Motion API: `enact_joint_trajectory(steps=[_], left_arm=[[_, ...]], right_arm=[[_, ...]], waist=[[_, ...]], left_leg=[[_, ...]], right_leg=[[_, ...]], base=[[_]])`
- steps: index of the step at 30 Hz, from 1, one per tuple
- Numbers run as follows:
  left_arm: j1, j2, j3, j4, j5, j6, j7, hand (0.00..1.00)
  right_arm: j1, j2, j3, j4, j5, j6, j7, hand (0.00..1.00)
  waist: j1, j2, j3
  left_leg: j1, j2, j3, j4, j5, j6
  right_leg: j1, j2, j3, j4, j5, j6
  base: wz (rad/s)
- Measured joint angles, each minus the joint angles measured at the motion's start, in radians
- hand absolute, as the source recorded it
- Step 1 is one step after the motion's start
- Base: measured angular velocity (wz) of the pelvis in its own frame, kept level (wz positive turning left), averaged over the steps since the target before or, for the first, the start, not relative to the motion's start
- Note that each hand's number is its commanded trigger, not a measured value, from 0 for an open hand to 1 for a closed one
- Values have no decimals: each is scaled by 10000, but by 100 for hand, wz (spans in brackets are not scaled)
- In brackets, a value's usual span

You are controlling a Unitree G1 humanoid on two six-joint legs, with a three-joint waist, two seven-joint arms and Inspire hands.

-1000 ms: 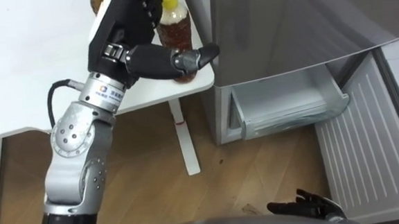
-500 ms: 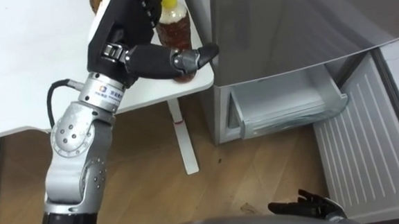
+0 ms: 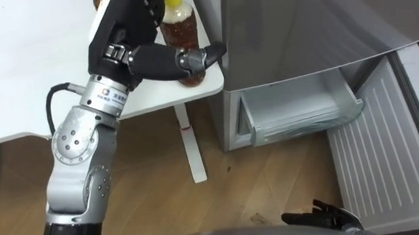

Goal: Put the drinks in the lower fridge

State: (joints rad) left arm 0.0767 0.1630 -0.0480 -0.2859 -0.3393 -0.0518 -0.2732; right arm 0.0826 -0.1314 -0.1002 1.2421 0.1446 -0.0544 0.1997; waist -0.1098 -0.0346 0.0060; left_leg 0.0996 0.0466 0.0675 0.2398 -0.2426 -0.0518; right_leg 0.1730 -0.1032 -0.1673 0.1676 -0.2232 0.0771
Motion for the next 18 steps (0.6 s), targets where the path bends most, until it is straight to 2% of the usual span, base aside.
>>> enact_joint_trajectory(steps=[12,18], left_arm=[[0,3,42,-46,0,-2,751,0],[3,2,42,-41,-2,-1,869,0]], right_arm=[[139,32,-10,24,14,-218,67,0],[161,34,-101,32,54,-223,-10,0]], waist=[[-24,26,-34],[-37,97,8]], left_leg=[[10,0,0,-13,0,0],[10,1,0,-11,0,0]], right_leg=[[-3,0,1,-4,1,-1],[3,0,-1,0,1,-1]], base=[[0],[0]])
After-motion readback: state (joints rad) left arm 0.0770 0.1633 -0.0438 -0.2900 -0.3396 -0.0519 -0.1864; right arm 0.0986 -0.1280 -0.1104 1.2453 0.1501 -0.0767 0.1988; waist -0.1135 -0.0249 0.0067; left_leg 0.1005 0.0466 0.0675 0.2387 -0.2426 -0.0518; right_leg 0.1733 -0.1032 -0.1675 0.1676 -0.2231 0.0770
